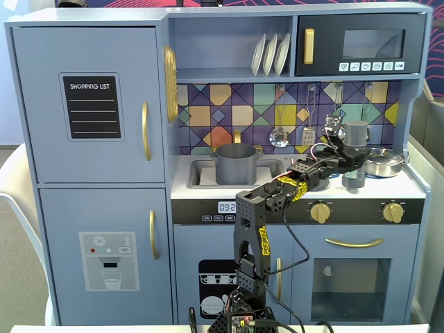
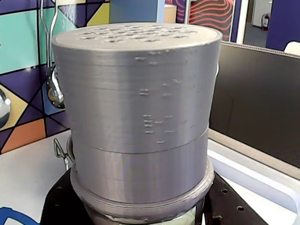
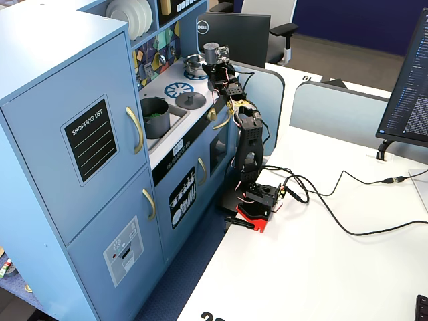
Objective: Put salt in the gray recipient
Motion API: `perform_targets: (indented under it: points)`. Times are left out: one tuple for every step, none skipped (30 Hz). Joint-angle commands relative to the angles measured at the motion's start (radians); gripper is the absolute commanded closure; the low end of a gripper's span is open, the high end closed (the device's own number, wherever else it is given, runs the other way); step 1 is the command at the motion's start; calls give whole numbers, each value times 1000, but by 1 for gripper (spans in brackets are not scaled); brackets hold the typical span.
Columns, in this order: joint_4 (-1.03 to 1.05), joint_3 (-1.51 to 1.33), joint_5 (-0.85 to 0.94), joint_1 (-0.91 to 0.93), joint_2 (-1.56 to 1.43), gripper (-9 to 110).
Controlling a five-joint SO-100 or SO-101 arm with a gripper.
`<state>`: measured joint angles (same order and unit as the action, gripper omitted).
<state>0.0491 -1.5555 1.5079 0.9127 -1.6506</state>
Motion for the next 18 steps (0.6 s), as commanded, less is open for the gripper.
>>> perform_targets:
  points:
    - [-38, 14, -25, 11, -11, 101]
    - [-40, 12, -34, 9, -11, 101]
    - [-41, 11, -41, 8, -9, 101]
    - [-43, 11, -49, 5, -8, 101]
    - [-44, 11, -58, 2, -6, 101]
    - [-46, 9, -64, -3, -6, 101]
    - [-54, 5, -64, -5, -6, 101]
    - [-64, -5, -63, -8, -6, 101]
    - [-74, -14, -60, -8, -6, 101]
    - [-78, -25, -58, -8, -8, 101]
    - [-81, -37, -58, -8, -11, 101]
    - [-83, -51, -57, -8, -17, 101]
    - [-87, -67, -55, -8, -21, 101]
    - [-95, -83, -51, -6, -25, 101]
    - [-100, -94, -46, -5, -28, 101]
    - [-101, -101, -43, -3, -29, 101]
    - [-101, -109, -38, -3, -32, 101]
    - [-101, -112, -38, -2, -32, 97]
